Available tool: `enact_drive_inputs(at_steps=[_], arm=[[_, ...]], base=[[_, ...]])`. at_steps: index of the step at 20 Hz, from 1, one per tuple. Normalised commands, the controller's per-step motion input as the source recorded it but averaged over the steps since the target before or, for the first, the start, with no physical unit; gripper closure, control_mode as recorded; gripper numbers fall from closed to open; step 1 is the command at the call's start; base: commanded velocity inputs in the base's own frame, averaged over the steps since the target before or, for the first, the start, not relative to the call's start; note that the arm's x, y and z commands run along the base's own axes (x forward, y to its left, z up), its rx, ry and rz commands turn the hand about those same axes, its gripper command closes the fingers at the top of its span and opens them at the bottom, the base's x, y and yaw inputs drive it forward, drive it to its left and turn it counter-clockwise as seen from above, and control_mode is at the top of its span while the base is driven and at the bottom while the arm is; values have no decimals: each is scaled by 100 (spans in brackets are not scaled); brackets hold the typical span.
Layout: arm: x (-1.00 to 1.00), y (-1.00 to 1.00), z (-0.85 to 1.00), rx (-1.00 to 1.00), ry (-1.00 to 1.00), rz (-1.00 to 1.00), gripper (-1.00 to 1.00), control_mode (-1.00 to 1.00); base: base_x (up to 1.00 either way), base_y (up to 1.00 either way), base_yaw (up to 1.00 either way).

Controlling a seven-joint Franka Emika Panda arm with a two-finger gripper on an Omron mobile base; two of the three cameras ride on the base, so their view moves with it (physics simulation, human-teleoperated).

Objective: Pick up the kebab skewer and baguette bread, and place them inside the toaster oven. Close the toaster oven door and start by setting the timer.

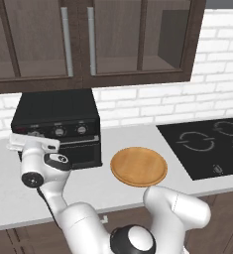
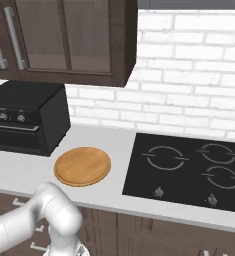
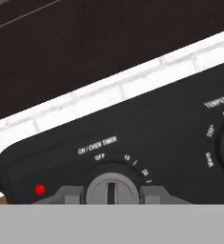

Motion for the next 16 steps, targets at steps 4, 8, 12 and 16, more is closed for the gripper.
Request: enact_drive_inputs(at_steps=[4, 8, 12, 16], arm=[[0, 0, -1, 22, 0, -5, 100, -100], [0, 0, 0, 21, 0, -5, 100, -100], [0, 0, 0, 21, 0, -5, 100, -100], [0, 0, 0, 21, 0, -4, 100, -100]], base=[[0, 0, 0], [0, 0, 0], [0, 0, 0], [0, 0, 0]])
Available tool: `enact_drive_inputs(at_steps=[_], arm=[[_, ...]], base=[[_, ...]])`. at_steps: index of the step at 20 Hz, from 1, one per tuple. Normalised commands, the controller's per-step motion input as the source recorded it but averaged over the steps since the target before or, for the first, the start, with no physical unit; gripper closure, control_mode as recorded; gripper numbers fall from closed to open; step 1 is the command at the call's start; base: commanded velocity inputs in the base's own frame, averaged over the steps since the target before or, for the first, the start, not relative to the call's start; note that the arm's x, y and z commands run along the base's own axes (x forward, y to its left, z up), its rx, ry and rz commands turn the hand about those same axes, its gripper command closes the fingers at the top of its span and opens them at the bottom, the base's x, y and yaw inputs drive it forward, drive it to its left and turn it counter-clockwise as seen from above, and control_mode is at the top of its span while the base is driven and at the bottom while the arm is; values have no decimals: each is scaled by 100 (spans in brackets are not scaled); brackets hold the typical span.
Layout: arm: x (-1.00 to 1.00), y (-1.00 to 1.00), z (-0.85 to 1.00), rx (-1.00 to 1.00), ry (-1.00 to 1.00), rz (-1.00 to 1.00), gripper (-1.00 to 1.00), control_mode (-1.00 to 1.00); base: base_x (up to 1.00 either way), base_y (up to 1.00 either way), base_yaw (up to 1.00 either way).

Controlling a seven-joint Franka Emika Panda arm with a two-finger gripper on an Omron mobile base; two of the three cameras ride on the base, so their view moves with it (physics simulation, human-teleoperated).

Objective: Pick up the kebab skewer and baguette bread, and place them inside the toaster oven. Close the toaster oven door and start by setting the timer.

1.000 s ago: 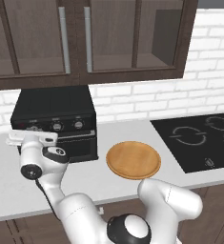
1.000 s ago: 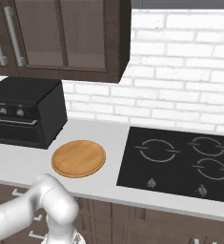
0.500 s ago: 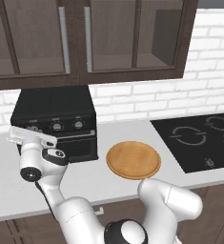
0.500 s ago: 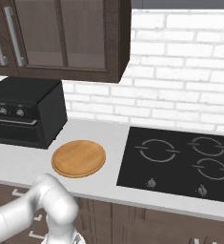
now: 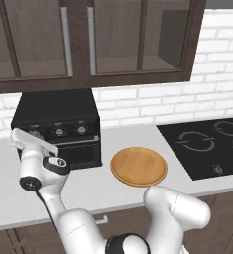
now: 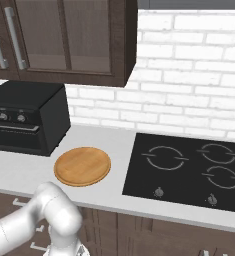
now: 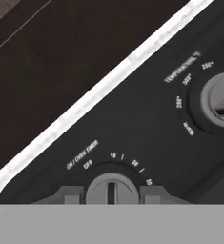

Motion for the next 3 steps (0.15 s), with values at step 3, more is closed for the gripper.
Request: enact_drive_inputs(at_steps=[3], arm=[[0, 0, 0, 22, 0, -5, 100, -100]], base=[[0, 0, 0]])
